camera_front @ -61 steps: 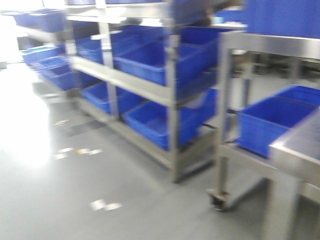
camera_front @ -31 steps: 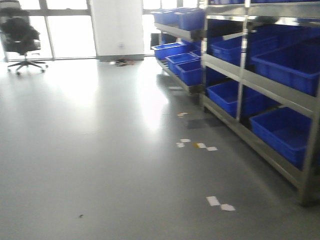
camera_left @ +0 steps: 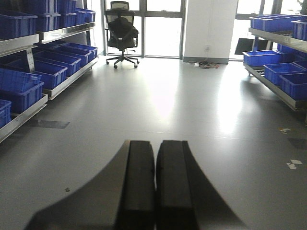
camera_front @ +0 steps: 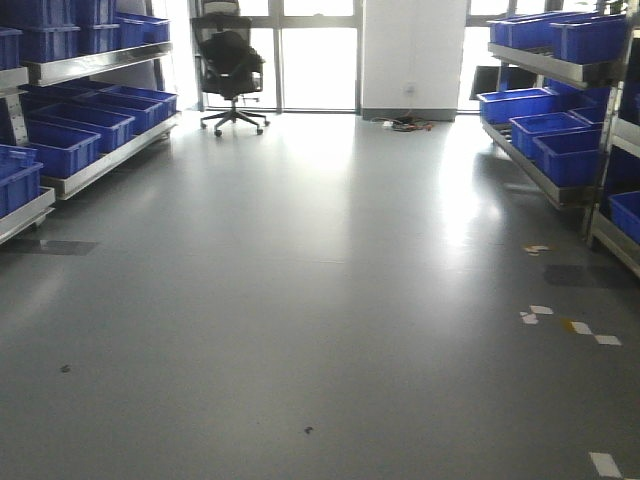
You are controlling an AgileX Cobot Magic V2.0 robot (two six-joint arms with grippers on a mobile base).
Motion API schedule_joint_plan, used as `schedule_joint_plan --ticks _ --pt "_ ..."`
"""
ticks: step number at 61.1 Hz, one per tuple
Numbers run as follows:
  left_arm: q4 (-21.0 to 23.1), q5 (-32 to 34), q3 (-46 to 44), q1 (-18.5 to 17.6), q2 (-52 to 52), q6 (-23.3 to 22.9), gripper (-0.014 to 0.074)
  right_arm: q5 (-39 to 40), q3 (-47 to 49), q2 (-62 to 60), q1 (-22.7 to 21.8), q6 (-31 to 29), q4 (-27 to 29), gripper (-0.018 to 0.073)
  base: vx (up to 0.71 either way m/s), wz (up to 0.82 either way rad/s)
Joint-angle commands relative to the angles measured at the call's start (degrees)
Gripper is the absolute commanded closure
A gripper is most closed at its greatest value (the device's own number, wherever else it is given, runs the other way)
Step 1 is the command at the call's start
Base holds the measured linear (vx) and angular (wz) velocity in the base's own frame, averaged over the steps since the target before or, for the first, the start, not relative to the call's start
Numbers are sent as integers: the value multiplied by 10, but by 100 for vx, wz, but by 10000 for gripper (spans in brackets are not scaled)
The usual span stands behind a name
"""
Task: Pick red cube and place on left shelf
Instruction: 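Drive the base away from the table holding the red cube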
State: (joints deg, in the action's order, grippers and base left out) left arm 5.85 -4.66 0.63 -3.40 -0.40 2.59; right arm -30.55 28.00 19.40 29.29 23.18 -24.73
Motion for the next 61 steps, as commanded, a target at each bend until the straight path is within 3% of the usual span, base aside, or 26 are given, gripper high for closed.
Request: schedule_joint_plan --ticks 1,26,61 --pt "2 51 14 -1 -7 -3 495 44 17 4 -3 -4 -17 461 24 24" --pt "2 51 14 -1 -7 -3 495 44 17 4 -3 -4 -17 461 33 14" --pt "2 51 14 -1 -7 -3 495 44 17 4 -3 -4 -17 461 51 10"
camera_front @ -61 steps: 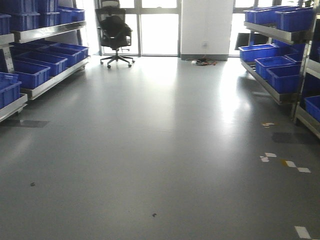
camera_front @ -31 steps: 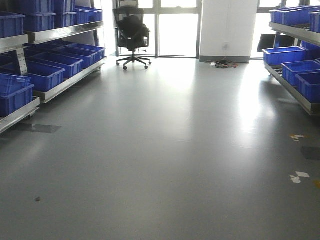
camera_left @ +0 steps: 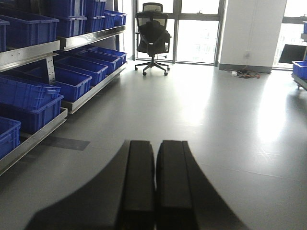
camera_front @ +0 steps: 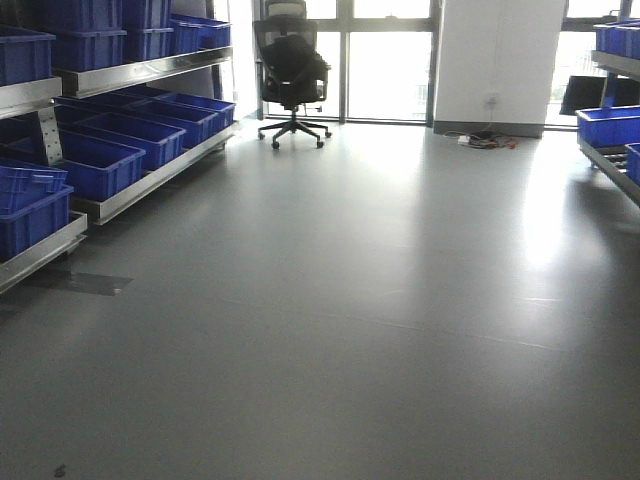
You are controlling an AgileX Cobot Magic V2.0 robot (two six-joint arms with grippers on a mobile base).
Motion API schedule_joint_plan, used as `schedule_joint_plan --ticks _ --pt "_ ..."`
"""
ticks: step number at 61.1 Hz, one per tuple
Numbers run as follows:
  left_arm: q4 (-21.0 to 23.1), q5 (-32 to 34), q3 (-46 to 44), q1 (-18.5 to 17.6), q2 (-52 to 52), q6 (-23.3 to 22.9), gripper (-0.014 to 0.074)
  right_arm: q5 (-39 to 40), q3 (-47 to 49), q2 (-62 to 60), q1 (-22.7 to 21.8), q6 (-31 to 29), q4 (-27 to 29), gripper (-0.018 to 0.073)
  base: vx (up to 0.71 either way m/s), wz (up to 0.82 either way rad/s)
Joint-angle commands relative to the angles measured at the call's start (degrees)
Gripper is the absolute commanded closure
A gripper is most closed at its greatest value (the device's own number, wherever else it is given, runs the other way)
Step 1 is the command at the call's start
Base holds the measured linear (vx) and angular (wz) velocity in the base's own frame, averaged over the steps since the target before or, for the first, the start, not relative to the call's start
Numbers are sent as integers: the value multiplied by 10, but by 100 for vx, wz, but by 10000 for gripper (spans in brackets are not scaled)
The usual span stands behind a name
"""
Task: Pick red cube and place on left shelf
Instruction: 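Drive the base away from the table holding the red cube, then drive up to the shelf rack and stop before a blue crate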
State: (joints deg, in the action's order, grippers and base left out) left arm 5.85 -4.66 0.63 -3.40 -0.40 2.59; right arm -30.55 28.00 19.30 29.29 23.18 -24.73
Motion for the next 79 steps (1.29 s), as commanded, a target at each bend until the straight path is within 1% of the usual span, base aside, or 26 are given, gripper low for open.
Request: schedule_joint_plan --ticks 1,49,79 --pt "2 51 14 -1 -7 -3 495 44 17 5 -3 -4 -17 461 57 17" --pt "2 51 14 -1 -7 -3 495 44 17 5 -3 -4 -17 461 59 32" --pt "2 51 14 -1 -7 -3 495 44 17 5 -3 -4 -17 461 61 23"
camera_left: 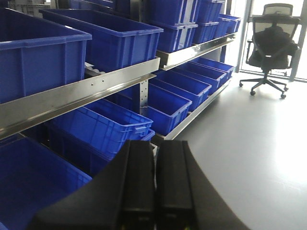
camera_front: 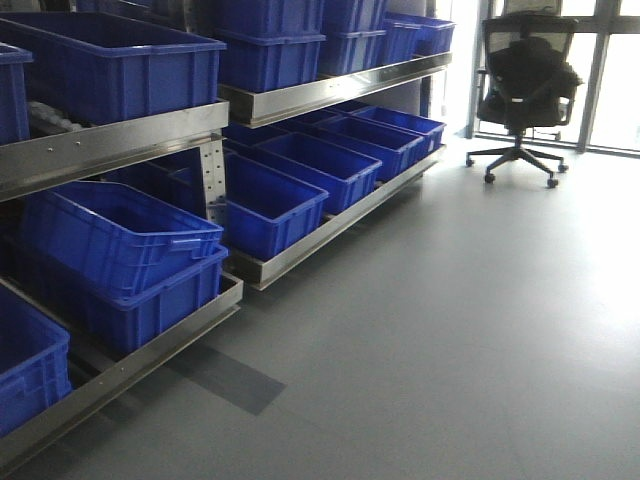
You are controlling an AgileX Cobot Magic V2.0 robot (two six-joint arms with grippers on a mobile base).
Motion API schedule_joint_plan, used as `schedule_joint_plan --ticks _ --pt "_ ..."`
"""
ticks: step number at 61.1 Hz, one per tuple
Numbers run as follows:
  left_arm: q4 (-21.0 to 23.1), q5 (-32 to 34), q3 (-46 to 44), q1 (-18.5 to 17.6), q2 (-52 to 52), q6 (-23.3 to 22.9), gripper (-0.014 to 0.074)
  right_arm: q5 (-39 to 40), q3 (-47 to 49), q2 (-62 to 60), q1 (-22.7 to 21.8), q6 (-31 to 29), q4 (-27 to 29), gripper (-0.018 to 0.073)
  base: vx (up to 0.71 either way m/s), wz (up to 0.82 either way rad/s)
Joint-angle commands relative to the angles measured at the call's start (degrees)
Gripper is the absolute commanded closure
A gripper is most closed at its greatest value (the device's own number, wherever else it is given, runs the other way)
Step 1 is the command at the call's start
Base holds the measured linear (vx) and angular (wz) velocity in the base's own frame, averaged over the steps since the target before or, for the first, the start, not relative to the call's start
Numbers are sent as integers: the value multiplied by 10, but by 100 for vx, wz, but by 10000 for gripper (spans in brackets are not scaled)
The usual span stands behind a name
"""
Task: Pick red cube and place on left shelf
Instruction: 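Drive up to the shelf rack and stop before a blue crate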
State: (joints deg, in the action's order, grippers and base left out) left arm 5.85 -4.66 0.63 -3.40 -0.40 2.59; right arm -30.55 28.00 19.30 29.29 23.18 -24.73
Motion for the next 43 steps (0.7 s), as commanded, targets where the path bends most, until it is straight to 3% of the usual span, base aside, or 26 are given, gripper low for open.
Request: schedule_joint_plan --ticks 1,43 --pt "2 51 14 -1 -7 -3 495 44 17 5 -3 -4 -17 461 60 30" --pt "2 51 14 -1 -7 -3 495 42 17 5 -3 -4 -17 461 51 55"
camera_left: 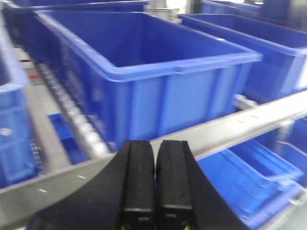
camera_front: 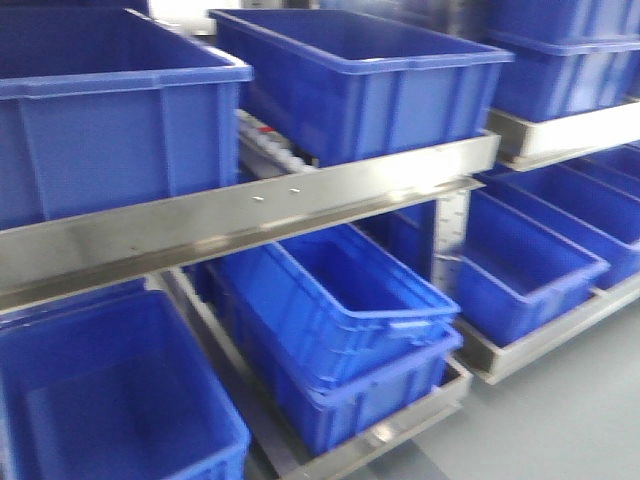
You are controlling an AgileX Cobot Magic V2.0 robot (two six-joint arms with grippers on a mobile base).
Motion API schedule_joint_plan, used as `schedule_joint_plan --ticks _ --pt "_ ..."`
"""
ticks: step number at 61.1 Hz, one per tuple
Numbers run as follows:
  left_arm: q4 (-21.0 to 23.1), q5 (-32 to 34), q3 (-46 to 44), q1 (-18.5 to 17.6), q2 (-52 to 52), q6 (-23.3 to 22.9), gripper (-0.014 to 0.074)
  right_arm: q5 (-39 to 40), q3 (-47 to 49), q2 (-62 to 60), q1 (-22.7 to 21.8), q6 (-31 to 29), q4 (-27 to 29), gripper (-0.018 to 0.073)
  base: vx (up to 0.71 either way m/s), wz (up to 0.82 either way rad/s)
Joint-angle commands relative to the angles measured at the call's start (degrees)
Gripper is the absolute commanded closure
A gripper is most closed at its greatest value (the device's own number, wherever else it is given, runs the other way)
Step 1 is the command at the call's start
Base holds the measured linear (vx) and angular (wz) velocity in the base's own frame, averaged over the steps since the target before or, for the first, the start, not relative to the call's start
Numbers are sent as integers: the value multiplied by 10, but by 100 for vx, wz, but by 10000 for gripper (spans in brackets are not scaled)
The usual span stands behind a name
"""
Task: Pick red cube and place on left shelf
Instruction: 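Drive up to the shelf rack and stop before a blue crate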
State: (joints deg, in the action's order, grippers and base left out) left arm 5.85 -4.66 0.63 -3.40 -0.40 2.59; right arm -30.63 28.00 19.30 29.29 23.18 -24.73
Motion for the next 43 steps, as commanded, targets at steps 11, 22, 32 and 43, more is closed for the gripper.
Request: schedule_joint_plan --ticks 11,22,32,43 --pt "2 51 14 -1 -7 -3 495 43 17 5 -3 -4 -17 461 38 54" --pt "2 51 14 -1 -7 -3 495 43 17 5 -3 -4 -17 461 29 59" --pt "2 51 14 -1 -7 -3 495 43 17 5 -3 -4 -17 461 20 58" --pt "2 51 14 -1 -7 -3 495 43 17 5 -3 -4 -17 461 11 54"
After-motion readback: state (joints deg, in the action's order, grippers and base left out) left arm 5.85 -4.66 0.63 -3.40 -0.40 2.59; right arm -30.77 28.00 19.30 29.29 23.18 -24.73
